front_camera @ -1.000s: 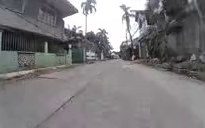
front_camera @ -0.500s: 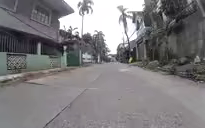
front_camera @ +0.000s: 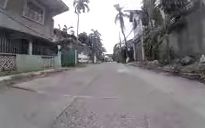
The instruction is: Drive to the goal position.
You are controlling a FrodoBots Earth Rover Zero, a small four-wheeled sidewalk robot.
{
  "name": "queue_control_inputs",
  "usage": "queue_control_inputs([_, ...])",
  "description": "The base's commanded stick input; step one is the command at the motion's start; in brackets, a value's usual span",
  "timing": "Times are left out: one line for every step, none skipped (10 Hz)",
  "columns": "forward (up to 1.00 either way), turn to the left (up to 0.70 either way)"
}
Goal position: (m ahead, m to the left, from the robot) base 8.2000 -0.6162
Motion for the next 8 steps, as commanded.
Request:
queue_control_inputs([1.0,-0.15])
queue_control_inputs([1.0,-0.15])
queue_control_inputs([1.0,-0.15])
queue_control_inputs([1.0,-0.15])
queue_control_inputs([1.0,-0.15])
queue_control_inputs([1.0,-0.15])
queue_control_inputs([1.0,-0.15])
queue_control_inputs([1.0,-0.15])
